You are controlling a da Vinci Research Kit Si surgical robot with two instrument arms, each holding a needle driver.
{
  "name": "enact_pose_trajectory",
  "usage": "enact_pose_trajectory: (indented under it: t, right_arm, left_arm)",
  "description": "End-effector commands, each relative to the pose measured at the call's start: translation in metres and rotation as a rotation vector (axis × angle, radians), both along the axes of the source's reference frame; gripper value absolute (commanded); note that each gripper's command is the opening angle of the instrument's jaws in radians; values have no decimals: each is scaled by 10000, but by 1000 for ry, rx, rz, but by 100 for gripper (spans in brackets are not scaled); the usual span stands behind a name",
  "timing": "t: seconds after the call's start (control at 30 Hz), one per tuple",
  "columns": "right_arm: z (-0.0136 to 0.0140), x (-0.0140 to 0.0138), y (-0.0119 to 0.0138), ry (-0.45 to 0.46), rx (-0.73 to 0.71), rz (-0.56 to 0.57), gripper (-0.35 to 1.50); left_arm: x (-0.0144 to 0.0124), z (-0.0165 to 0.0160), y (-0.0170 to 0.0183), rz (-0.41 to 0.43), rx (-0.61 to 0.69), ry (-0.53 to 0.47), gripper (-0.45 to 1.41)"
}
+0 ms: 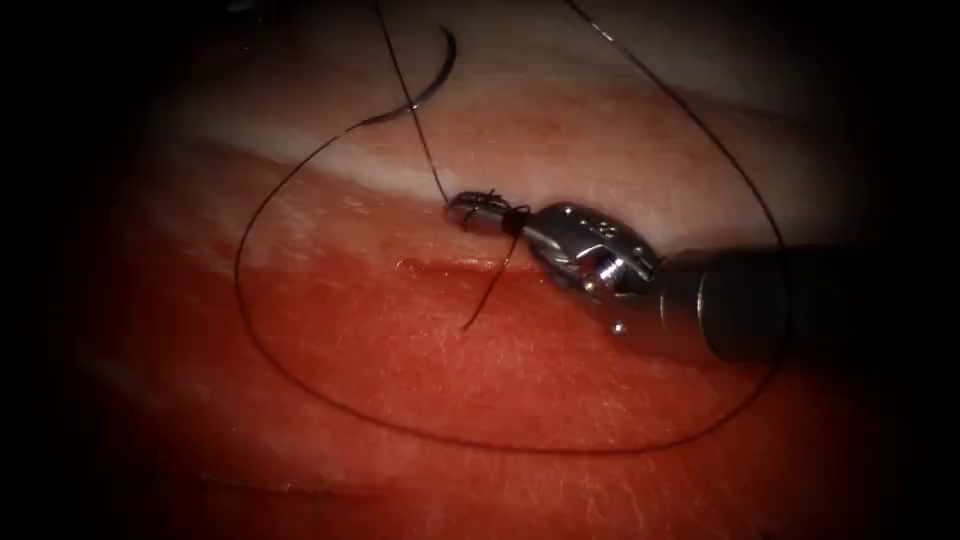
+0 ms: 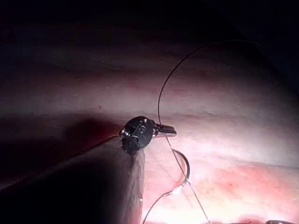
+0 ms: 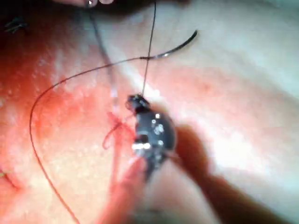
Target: Wound Closure
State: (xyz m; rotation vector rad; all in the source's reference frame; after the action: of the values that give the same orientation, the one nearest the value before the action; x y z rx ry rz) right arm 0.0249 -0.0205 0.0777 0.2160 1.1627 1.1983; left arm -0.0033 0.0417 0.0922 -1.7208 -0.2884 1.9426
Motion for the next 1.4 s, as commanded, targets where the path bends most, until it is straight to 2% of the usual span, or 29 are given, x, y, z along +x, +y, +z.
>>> enact_pose_trajectory:
  t: [0.03,0.23,0.43,0.67,0.93,1.17,1.4]
  right_arm:
    - [3,11,-10,2,-3,-2,-35]
    - [-2,13,-28,4,5,-4,-35]
    - [-7,5,-34,5,5,-9,-35]
    - [-12,-1,-59,1,-6,-22,-35]
    - [-22,-3,-77,-4,-18,-43,-35]
    - [-32,-5,-88,-4,-24,-54,-35]
    - [-41,-3,-97,4,-31,-67,-35]
  left_arm:
    - [-1,9,10,-2,-2,2,-45]
    - [10,27,26,-8,-1,17,-45]
    - [14,32,35,-13,4,23,-45]
    - [15,34,56,-21,19,26,-45]
    - [14,42,71,-32,24,37,-45]
    - [22,65,89,-105,-12,65,-45]
    - [26,88,91,-164,-45,81,-45]
